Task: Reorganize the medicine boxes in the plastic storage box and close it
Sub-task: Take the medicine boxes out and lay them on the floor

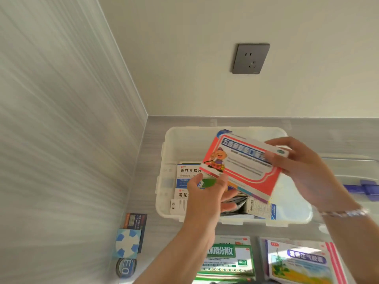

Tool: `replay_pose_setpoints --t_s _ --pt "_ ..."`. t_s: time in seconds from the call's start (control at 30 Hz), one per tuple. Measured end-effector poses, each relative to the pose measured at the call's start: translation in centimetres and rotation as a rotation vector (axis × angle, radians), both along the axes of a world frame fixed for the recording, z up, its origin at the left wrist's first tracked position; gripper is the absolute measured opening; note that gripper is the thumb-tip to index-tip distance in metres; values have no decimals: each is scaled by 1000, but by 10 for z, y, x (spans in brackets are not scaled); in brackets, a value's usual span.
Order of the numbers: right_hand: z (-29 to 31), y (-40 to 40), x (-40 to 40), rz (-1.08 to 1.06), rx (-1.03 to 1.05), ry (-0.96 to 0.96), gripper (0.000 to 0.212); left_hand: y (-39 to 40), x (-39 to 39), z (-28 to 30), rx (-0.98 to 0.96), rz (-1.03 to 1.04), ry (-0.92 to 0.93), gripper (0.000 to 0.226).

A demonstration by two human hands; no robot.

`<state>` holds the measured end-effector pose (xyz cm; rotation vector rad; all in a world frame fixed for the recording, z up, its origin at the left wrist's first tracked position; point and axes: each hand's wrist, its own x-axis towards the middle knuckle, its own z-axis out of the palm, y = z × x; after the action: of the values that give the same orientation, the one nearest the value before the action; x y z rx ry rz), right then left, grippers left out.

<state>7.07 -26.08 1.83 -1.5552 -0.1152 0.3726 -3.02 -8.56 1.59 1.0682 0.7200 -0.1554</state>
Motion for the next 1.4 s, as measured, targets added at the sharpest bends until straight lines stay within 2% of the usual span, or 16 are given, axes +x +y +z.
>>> replay_pose_setpoints --t_s 0.17,0.37,0.43,0.57,0.7,0.8,0.9,0.97,1.07,1.17,1.3,1.4 --pt "8 -66 -28 -91 77 115 24 -25 -15 1 102 -242 -81 40" --pt "15 -109 -59 -126 -14 258 31 -44 -24 8 109 -425 -121 49" --pt "18 -118 -72 -150 9 262 27 -51 -30 7 105 -490 -145 48" --pt "20 -140 -97 -201 39 188 39 -73 -42 5 71 -581 -138 56" --pt "6 -168 -119 -318 -33 224 48 -107 -61 -6 56 -581 -92 53" --pt "-6 -195 -136 -225 -113 313 38 -130 -79 -20 60 -596 -51 50" --pt "-28 -219 -149 -246 -200 364 45 -150 -93 -34 75 -611 2 53" --pt "-50 -226 -152 -322 -274 381 46 -161 -98 -47 142 -615 46 47" --pt "-80 -224 -151 -340 -390 363 31 -173 -98 -70 228 -572 120 27" --pt "-105 -213 -147 -340 -477 338 26 -181 -94 -92 319 -528 165 22" --pt "-121 -196 -137 -207 -667 243 25 -182 -93 -110 503 -481 188 19" --pt "-127 -187 -134 -169 -689 197 23 -182 -95 -115 565 -457 209 14"
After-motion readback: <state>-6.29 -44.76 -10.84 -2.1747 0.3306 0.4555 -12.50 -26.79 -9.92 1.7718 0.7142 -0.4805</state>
